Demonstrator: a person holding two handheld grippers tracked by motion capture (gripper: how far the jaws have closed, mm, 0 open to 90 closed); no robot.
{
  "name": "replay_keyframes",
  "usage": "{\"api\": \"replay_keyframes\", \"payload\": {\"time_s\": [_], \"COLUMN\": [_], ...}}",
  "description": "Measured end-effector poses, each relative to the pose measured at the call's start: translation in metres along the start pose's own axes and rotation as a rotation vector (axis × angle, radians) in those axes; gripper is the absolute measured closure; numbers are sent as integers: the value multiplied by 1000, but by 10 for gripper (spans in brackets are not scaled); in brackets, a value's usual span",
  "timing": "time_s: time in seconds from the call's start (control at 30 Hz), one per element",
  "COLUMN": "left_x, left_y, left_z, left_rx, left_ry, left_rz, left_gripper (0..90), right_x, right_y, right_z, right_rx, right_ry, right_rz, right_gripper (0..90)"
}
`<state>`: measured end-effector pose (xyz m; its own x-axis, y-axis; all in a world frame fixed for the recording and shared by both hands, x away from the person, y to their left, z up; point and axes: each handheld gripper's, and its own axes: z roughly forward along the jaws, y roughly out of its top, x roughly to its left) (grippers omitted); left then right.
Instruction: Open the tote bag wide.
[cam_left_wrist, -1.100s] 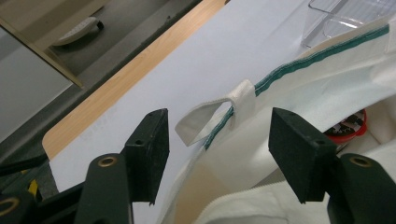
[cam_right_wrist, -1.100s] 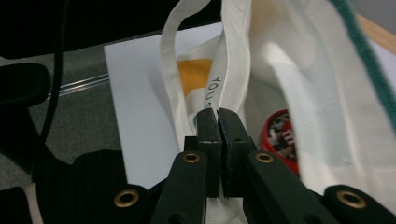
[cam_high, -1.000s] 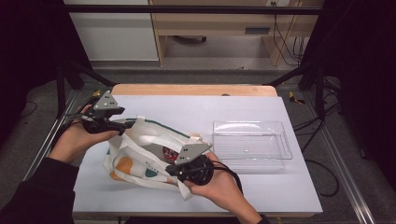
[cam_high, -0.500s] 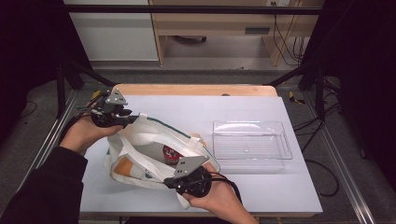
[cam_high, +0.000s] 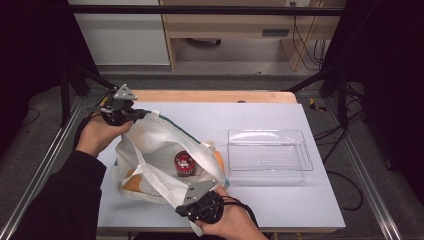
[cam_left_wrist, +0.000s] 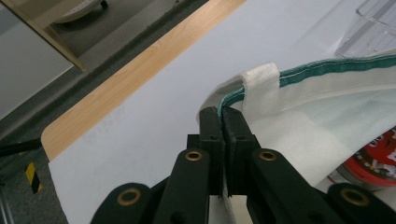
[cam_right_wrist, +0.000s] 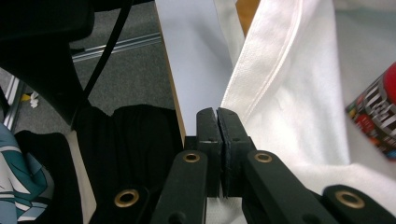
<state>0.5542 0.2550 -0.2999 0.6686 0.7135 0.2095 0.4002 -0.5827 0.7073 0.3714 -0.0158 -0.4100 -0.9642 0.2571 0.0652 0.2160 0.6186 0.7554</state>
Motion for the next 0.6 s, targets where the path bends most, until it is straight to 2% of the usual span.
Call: {"api": "replay_keyframes", "payload": {"time_s": [0.07, 0.13, 0.23, 0.27, 0.3, 0.33, 0.37, 0.4, 0.43, 0.47, 0.5, 0.53, 0.57, 0.6], "left_x": [1, 0, -1, -2, -2, -2, -3, -4, -4, -5, -6, -7, -7, -8], "left_y": [-1, -6, -7, -8, -8, -8, -8, -8, -8, -8, -7, -7, -7, -6], "left_z": [1, 5, 7, 6, 6, 5, 5, 4, 4, 3, 2, 1, 1, 0], "left_rx": [0, 2, 4, -1, -1, 0, -4, -10, -10, -7, -7, -10, -10, -15], "left_ry": [1, -15, -16, -19, -19, -18, -21, -25, -25, -25, -25, -25, -25, -26], "left_rz": [-5, -21, -18, -23, -23, -26, -28, -26, -26, -28, -27, -26, -26, -27], "left_gripper": [882, 882, 883, 883, 883, 884, 884, 884, 884, 884, 884, 884, 884, 884], "right_x": [-1, -3, -5, -6, -6, -6, -6, -5, -5, -3, -3, -2, -2, 1], "right_y": [-5, -9, -10, -9, -9, -4, -4, 4, 4, 13, 13, 23, 23, 31], "right_z": [3, 5, 5, 4, 4, 2, 2, 0, 0, 0, 0, 3, 3, 9], "right_rx": [-1, 0, -40, -53, -53, -72, -72, -92, -92, -106, -106, -113, -113, -113], "right_ry": [4, 6, -2, -4, -4, -30, -30, -59, -59, -86, -86, -109, -109, -118], "right_rz": [8, 21, 35, 35, 35, 43, 43, 38, 38, 36, 36, 31, 31, 18], "right_gripper": [893, 892, 870, 827, 827, 736, 736, 662, 662, 593, 593, 547, 547, 519]}}
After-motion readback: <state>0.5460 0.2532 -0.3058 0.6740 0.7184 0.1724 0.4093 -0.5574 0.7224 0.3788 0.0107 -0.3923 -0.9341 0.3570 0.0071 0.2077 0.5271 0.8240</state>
